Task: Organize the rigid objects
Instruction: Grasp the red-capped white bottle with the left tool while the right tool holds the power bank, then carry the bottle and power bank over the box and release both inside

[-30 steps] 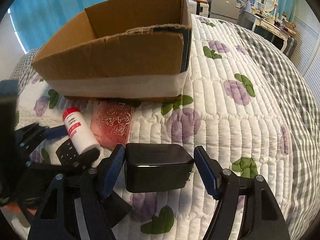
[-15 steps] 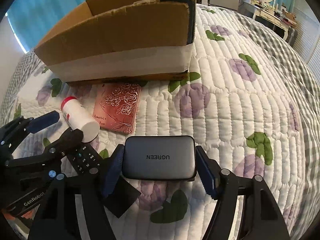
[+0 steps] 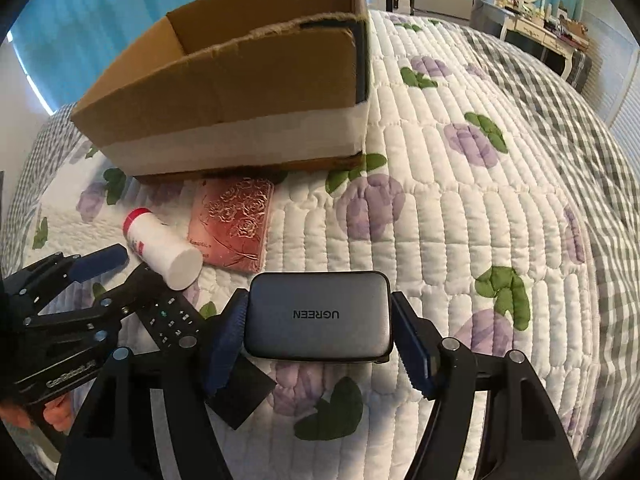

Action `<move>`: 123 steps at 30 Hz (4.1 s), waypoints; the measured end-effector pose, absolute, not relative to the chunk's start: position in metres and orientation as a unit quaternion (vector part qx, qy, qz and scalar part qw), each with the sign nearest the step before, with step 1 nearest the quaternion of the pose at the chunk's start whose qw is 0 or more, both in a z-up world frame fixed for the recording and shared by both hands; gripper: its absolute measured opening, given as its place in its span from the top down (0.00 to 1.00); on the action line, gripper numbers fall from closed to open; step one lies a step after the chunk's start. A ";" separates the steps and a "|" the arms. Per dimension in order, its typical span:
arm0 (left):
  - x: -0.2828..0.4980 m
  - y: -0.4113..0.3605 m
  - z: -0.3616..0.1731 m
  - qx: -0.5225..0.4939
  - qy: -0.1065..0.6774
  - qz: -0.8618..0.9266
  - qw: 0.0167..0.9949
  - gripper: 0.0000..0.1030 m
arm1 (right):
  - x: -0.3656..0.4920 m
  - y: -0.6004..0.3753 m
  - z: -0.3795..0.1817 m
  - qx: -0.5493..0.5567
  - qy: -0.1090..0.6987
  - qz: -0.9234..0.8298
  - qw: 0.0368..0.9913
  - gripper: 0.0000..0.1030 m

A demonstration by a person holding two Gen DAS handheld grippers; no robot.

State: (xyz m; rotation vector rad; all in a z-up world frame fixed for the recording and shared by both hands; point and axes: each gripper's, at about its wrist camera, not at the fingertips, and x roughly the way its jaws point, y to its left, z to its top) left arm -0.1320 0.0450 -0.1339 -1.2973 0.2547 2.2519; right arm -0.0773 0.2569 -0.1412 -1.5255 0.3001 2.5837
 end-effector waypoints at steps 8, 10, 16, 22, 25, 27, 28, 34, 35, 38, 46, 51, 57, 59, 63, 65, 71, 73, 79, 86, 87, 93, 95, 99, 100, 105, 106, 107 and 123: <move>-0.142 0.057 -0.140 -0.452 0.121 0.847 0.251 0.23 | -0.085 0.264 -0.144 -0.503 0.104 0.856 0.061 0.33; -0.145 0.060 -0.142 -0.446 0.131 0.850 0.247 0.21 | -0.088 0.265 -0.145 -0.504 0.105 0.855 0.061 0.33; -0.159 0.065 -0.158 -0.466 0.132 0.839 0.248 0.20 | -0.089 0.266 -0.147 -0.506 0.101 0.855 0.058 0.33; -0.145 0.058 -0.140 -0.441 0.135 0.849 0.257 0.23 | -0.087 0.266 -0.142 -0.500 0.099 0.858 0.056 0.33; -0.136 0.047 -0.121 -0.434 0.115 0.857 0.253 0.24 | -0.084 0.263 -0.134 -0.489 0.088 0.866 0.057 0.34; -0.130 0.040 -0.107 -0.432 0.100 0.860 0.251 0.36 | -0.082 0.261 -0.125 -0.478 0.078 0.873 0.058 0.34; -0.127 0.035 -0.099 -0.431 0.094 0.861 0.253 0.40 | -0.081 0.261 -0.120 -0.472 0.075 0.877 0.058 0.34; -0.124 0.039 -0.081 -0.423 0.099 0.857 0.275 0.39 | -0.073 0.252 -0.079 -0.423 0.033 0.903 0.059 0.34; -0.127 0.041 -0.086 -0.435 0.099 0.851 0.277 0.39 | -0.075 0.253 -0.077 -0.422 0.036 0.904 0.060 0.34; -0.132 0.043 -0.105 -0.460 0.091 0.839 0.277 0.38 | -0.075 0.253 -0.078 -0.427 0.047 0.901 0.060 0.34; -0.156 0.055 -0.147 -0.490 0.104 0.819 0.280 0.26 | -0.077 0.260 -0.100 -0.455 0.059 0.886 0.062 0.34; -0.163 0.072 -0.163 -0.476 0.147 0.823 0.274 0.26 | -0.085 0.266 -0.110 -0.462 0.065 0.882 0.064 0.34; -0.156 0.077 -0.160 -0.450 0.170 0.828 0.289 0.36 | -0.086 0.265 -0.117 -0.467 0.068 0.880 0.059 0.34; -0.153 0.074 -0.156 -0.448 0.168 0.828 0.291 0.43 | -0.084 0.264 -0.115 -0.465 0.068 0.881 0.060 0.34; -0.148 0.067 -0.151 -0.450 0.155 0.830 0.292 0.47 | -0.081 0.264 -0.107 -0.457 0.069 0.885 0.060 0.34; -0.148 0.066 -0.150 -0.451 0.154 0.830 0.290 0.49 | -0.078 0.262 -0.102 -0.453 0.067 0.887 0.061 0.34; -0.143 0.058 -0.138 -0.455 0.128 0.833 0.288 0.52 | -0.072 0.259 -0.095 -0.448 0.066 0.890 0.060 0.34; -0.153 0.057 -0.133 -0.468 0.108 0.831 0.280 0.50 | -0.072 0.259 -0.095 -0.448 0.066 0.889 0.060 0.33; -0.171 0.064 -0.144 -0.517 0.062 0.815 0.255 0.49 | -0.075 0.256 -0.098 -0.453 0.067 0.887 0.054 0.34; -0.182 0.073 -0.157 -0.533 0.052 0.809 0.242 0.54 | -0.076 0.261 -0.107 -0.462 0.073 0.882 0.057 0.34; -0.180 0.070 -0.156 -0.534 0.047 0.809 0.242 0.55 | -0.076 0.261 -0.107 -0.462 0.074 0.882 0.057 0.34; -0.153 0.046 -0.136 -0.524 0.047 0.809 0.262 0.63 | -0.074 0.262 -0.102 -0.454 0.067 0.887 0.054 0.34; -0.146 0.044 -0.130 -0.524 0.062 0.809 0.261 0.63 | -0.074 0.261 -0.099 -0.450 0.064 0.889 0.054 0.34; -0.132 0.045 -0.107 -0.487 0.100 0.823 0.275 0.64 | -0.075 0.259 -0.091 -0.442 0.064 0.893 0.053 0.34; -0.129 0.042 -0.100 -0.479 0.100 0.825 0.281 0.65 | -0.075 0.258 -0.089 -0.440 0.062 0.894 0.053 0.34; -0.125 0.044 -0.044 -0.437 0.087 0.841 0.306 0.65 | -0.079 0.254 -0.066 -0.426 0.049 0.902 0.048 0.34; -0.126 0.048 -0.036 -0.425 0.086 0.847 0.308 0.65 | -0.080 0.253 -0.060 -0.421 0.044 0.905 0.047 0.33; -0.127 0.047 -0.019 -0.406 0.087 0.854 0.314 0.65 | -0.083 0.253 -0.052 -0.415 0.037 0.908 0.046 0.34; -0.271 0.107 -0.019 -0.400 0.085 0.878 0.248 0.64 | -0.191 0.268 0.011 -0.380 0.010 0.925 0.030 0.34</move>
